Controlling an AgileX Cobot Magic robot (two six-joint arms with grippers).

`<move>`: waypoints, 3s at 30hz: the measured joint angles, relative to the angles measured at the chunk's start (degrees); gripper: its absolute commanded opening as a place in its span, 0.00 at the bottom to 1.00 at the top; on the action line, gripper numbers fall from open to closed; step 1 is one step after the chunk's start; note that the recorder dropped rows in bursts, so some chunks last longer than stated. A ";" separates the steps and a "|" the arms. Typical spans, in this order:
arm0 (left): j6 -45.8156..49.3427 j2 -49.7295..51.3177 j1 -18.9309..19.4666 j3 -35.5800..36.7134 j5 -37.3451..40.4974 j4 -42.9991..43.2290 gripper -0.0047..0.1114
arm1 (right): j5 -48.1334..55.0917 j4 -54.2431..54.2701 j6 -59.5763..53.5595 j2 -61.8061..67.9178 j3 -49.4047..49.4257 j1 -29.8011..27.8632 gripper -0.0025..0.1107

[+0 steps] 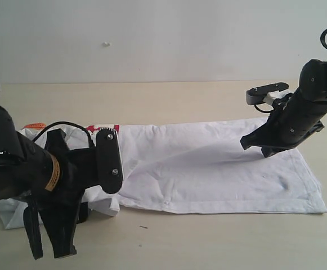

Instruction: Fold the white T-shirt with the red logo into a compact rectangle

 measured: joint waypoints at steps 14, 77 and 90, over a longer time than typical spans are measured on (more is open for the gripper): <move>0.00 5.57 7.26 1.75 -12.38 14.25 0.58 | 0.11 0.00 0.00 0.00 0.00 0.00 0.02; -0.24 10.93 11.94 -5.16 -4.51 -0.30 0.16 | -1.30 0.13 -0.21 0.00 0.00 0.00 0.02; -0.02 10.98 11.94 -8.74 -4.29 11.00 0.04 | -1.34 0.13 -0.21 0.00 0.00 0.00 0.02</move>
